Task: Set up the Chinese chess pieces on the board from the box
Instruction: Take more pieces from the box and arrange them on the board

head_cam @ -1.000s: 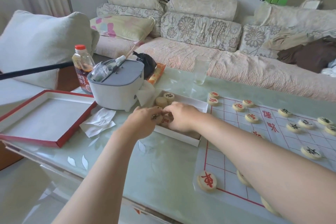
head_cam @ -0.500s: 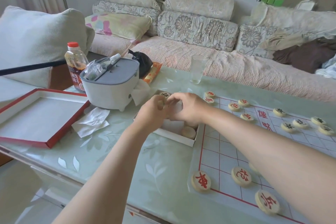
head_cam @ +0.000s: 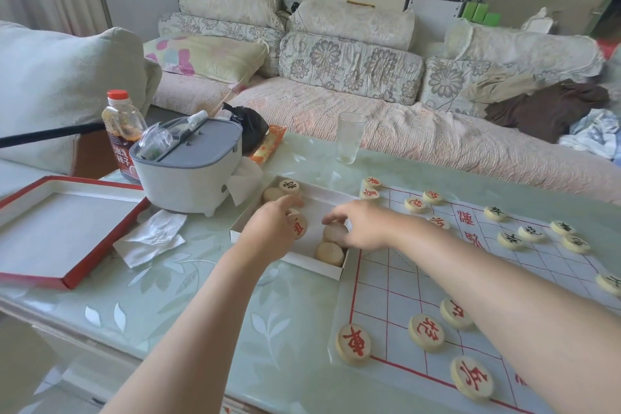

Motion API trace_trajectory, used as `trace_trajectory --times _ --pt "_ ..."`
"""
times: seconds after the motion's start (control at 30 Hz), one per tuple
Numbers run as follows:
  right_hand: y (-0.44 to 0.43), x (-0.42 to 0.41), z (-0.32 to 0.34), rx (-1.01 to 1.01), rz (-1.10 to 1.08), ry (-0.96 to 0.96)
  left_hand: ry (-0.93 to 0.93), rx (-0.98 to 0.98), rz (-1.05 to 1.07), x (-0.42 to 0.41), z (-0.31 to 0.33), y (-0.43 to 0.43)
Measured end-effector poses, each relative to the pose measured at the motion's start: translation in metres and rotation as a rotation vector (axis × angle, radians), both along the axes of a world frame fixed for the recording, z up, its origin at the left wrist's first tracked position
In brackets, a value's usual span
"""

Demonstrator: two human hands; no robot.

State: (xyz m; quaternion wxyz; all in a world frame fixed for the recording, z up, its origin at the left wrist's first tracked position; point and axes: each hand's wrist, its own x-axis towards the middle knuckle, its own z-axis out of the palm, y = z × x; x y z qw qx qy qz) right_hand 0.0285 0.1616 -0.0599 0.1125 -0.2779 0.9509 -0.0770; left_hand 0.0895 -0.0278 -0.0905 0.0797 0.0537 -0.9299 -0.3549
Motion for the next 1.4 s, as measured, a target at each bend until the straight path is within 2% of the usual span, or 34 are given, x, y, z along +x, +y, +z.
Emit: trace_trajectory --times 0.2,0.47,0.7,0.83,1.03,1.1,1.23,1.4 --pt "0.000 -0.002 -0.012 -0.070 -0.044 0.014 -0.053 -0.012 -0.073 -0.002 -0.005 0.004" --pt "0.010 -0.009 -0.025 -0.349 -0.204 -0.002 -0.085 0.042 -0.088 -0.001 -0.002 0.009" --pt "0.011 -0.003 -0.025 -0.286 -0.169 -0.120 -0.073 0.067 -0.082 -0.005 -0.002 0.013" --pt "0.013 -0.003 -0.025 -0.219 -0.116 -0.054 -0.049 0.059 -0.057 -0.005 -0.002 0.012" --pt "0.021 0.003 -0.013 -0.387 -0.191 0.045 0.039 0.033 -0.042 -0.008 0.006 0.023" --pt "0.035 0.007 -0.005 -0.380 -0.220 0.077 0.082 0.038 -0.049 -0.009 0.013 0.033" --pt "0.077 0.021 0.004 -0.351 -0.251 0.103 0.108 0.067 -0.180 -0.007 0.026 0.074" --pt "0.131 0.046 0.001 -0.331 -0.346 0.078 -0.048 -0.008 -0.373 -0.002 0.020 0.131"
